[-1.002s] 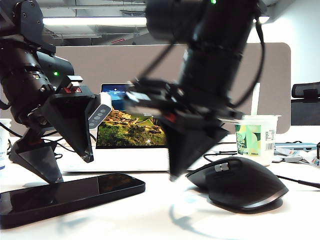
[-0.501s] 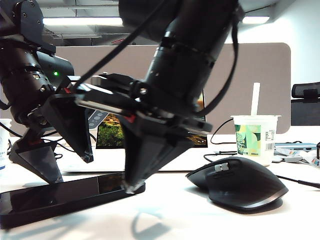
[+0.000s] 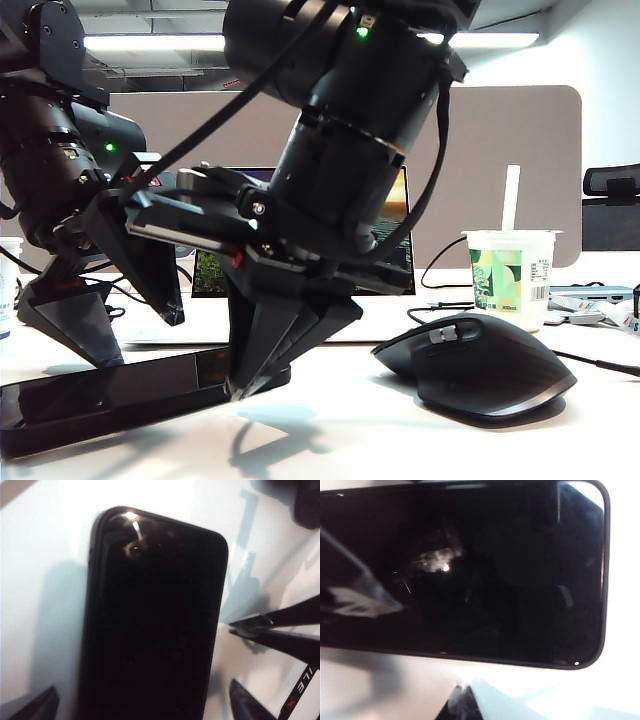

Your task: Pick up the black phone, pick up the charger plug, insert the charger plug into the phone's charging port, and finally place the connected phone back on the desk.

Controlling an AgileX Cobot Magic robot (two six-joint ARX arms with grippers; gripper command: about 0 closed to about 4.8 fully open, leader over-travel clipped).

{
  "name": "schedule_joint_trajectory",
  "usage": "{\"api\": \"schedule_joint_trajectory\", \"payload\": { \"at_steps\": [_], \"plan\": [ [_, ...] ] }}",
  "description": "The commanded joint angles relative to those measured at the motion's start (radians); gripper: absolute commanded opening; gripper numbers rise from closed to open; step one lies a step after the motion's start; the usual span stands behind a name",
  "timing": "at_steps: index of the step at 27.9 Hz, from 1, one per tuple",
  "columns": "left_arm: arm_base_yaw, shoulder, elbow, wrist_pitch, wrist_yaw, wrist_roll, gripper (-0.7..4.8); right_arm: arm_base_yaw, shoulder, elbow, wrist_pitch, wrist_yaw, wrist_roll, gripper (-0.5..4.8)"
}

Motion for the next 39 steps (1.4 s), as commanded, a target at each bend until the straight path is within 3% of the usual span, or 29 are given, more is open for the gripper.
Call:
{"api": "schedule_joint_trajectory", "payload": {
  "at_steps": [1,13,22,26,39],
  "plan": [
    [-0.003,0.000,0.000,-0.002,-0.021,0.002,4.79,0.000,0.010,0.005,0.040,-0.004,0.053,-0.06],
    [-0.003,0.000,0.000,-0.002,-0.019,0.014,4.79,-0.004,0.013,-0.068,0.160,-0.056,0.177,-0.05],
    [-0.003,0.000,0.000,-0.004,-0.008,0.020,4.79,-0.003,-0.001,-0.131,0.273,-0.071,0.178,-0.05],
    [-0.003,0.000,-0.001,-0.018,0.081,0.020,4.79,-0.004,0.001,-0.132,0.280,-0.069,0.178,-0.05],
    [-0.005,0.000,-0.001,-0.105,0.228,0.054,4.79,-0.016,0.001,-0.163,0.312,-0.026,0.163,-0.05]
  ]
}}
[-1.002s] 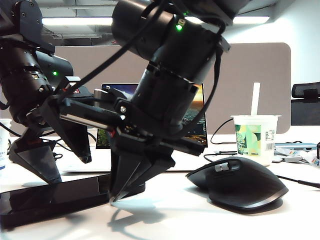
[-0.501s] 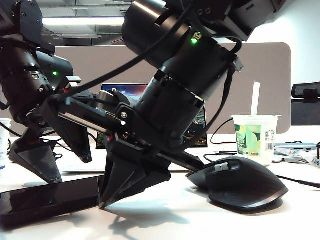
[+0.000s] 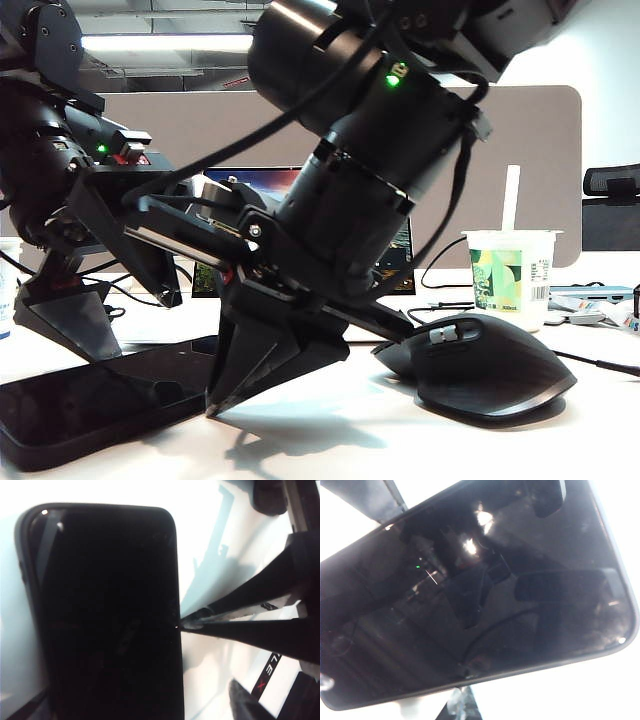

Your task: Pick up the black phone, pick up the charger plug, insert the charger plug into the phone's charging port, and finally place the connected phone back on the desk.

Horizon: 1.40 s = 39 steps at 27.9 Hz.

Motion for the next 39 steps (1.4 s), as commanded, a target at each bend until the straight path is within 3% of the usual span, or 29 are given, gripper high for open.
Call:
{"api": "schedule_joint_trajectory", "payload": {
  "at_steps": [1,12,13,16,17,22,24,35,37,38,39],
  "plan": [
    [-0.008,-0.002,0.001,-0.032,0.107,0.004,4.79,-0.002,0.008,-0.022,0.022,0.025,-0.005,-0.05],
    [-0.076,-0.001,0.001,-0.021,0.141,0.007,4.79,-0.002,0.008,-0.041,0.083,0.021,-0.005,-0.05],
    [-0.076,-0.002,0.001,-0.023,0.123,0.006,4.53,-0.002,0.008,-0.041,0.082,0.021,-0.005,-0.05],
    [-0.076,-0.002,0.001,-0.024,0.068,0.003,2.94,-0.002,0.008,-0.041,0.083,0.021,-0.005,-0.05],
    [-0.076,-0.002,0.001,-0.022,0.048,0.003,2.67,-0.002,0.008,-0.041,0.082,0.021,-0.005,-0.05],
    [-0.086,-0.001,0.001,0.000,0.029,0.003,2.61,-0.002,0.008,-0.041,0.083,0.021,-0.005,-0.05],
    [-0.088,-0.001,0.001,0.010,-0.005,0.003,1.69,-0.002,0.008,-0.041,0.083,0.021,-0.005,-0.05],
    [-0.100,-0.001,0.001,0.057,-0.085,-0.002,1.67,-0.002,0.008,-0.041,0.084,0.002,-0.005,-0.05],
    [-0.100,-0.001,0.001,0.070,-0.086,-0.005,1.34,-0.002,0.008,-0.041,0.084,0.002,-0.005,-0.05],
    [-0.100,-0.001,0.001,0.075,-0.085,-0.005,0.43,-0.002,0.008,-0.041,0.084,0.002,-0.006,-0.05],
    [-0.100,-0.001,0.001,0.076,-0.085,-0.005,0.19,-0.002,0.008,-0.041,0.084,0.002,-0.006,-0.05]
  ]
}}
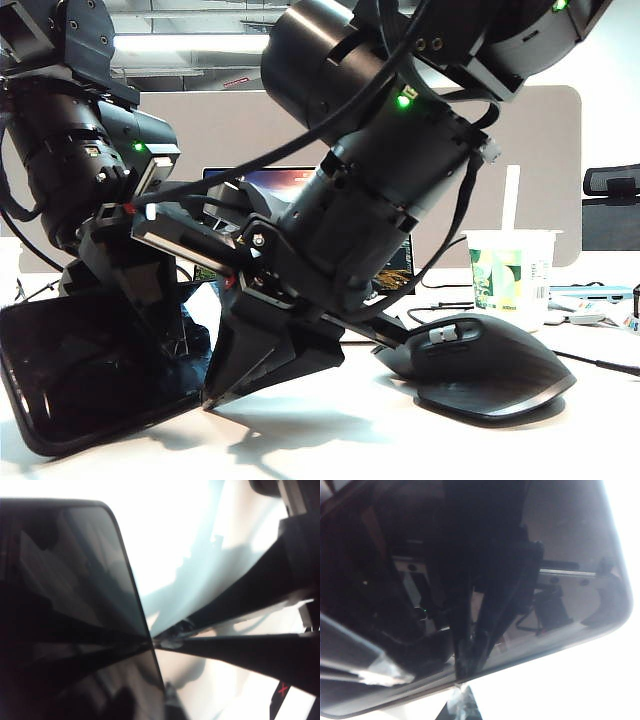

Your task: Pick up the black phone, pick up the charger plug, insert the charger plug into the phone's charging port, and finally place the connected phone back on the desk.

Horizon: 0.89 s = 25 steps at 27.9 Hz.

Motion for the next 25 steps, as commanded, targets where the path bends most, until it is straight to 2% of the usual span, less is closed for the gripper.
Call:
{"api": "schedule_joint_trajectory", "payload": {
  "at_steps": [1,4,5,10,14,19,25],
  "plan": [
    [-0.001,-0.003,0.003,0.011,0.007,-0.003,0.19,0.002,0.005,-0.002,-0.017,0.002,-0.003,-0.06],
    [-0.001,-0.003,0.003,0.010,0.021,-0.004,0.14,0.002,0.005,-0.002,-0.017,0.002,-0.003,-0.06],
    [-0.001,-0.003,0.003,0.010,0.021,-0.004,-0.07,0.002,0.003,-0.002,-0.017,0.002,-0.003,-0.06],
    [0.000,-0.005,0.004,0.032,0.055,-0.003,-0.06,0.001,-0.092,-0.002,-0.042,0.010,-0.045,-0.06],
    [0.000,-0.024,0.008,0.040,0.055,-0.002,-0.07,0.000,-0.245,-0.002,-0.146,0.042,-0.083,-0.06],
    [0.001,-0.124,0.008,0.115,0.055,-0.003,-0.06,-0.015,-0.457,-0.002,-0.243,0.091,-0.113,-0.06],
    [0.001,-0.239,0.008,0.187,0.061,-0.024,-0.06,-0.103,-0.649,-0.002,-0.452,0.164,-0.211,-0.06]
  ]
}}
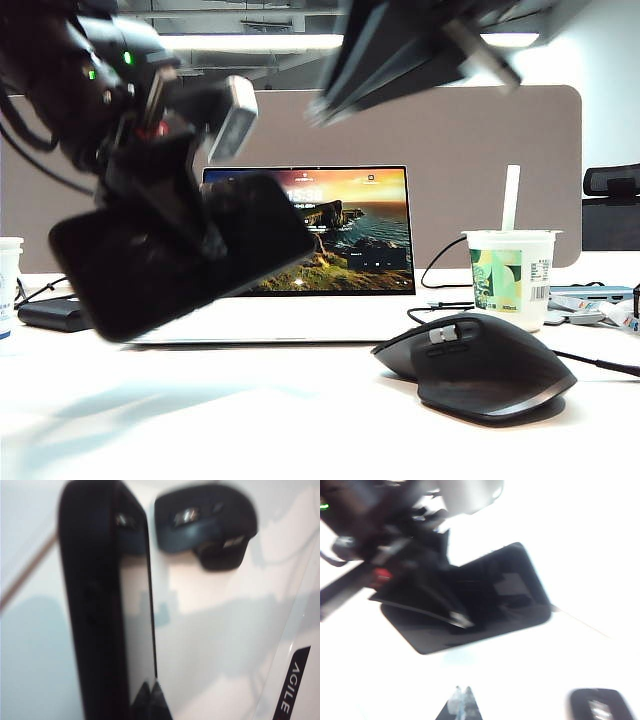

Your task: Pick up the black phone, pick up the charger plug, insert the charger plug into the phone's charging port, and finally place the connected phone back on the desk.

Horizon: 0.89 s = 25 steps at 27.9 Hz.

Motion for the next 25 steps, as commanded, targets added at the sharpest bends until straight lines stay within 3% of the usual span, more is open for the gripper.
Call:
{"api": "schedule_joint_trajectory", "payload": {
  "at_steps": [1,7,14,21,23,25],
  "plan": [
    [0.001,-0.061,0.006,0.065,0.025,-0.020,-0.06,-0.057,-0.076,0.002,-0.145,0.073,-0.093,-0.06],
    [0.001,-0.173,0.006,0.179,0.026,-0.056,-0.06,-0.210,-0.167,0.002,-0.276,0.038,-0.247,-0.05],
    [0.001,-0.305,0.006,0.293,0.027,-0.078,-0.07,-0.389,-0.181,0.003,-0.409,-0.122,-0.444,-0.05],
    [0.000,-0.404,0.006,0.378,0.029,-0.087,-0.06,-0.411,-0.180,0.002,-0.431,-0.085,-0.824,-0.05],
    [0.000,-0.446,0.006,0.428,0.034,-0.153,-0.06,-0.411,-0.165,0.002,-0.461,-0.078,-0.969,-0.04],
    [0.000,-0.472,0.006,0.465,0.039,-0.193,-0.06,-0.412,-0.138,0.002,-0.487,-0.054,-1.014,-0.04]
  ]
}}
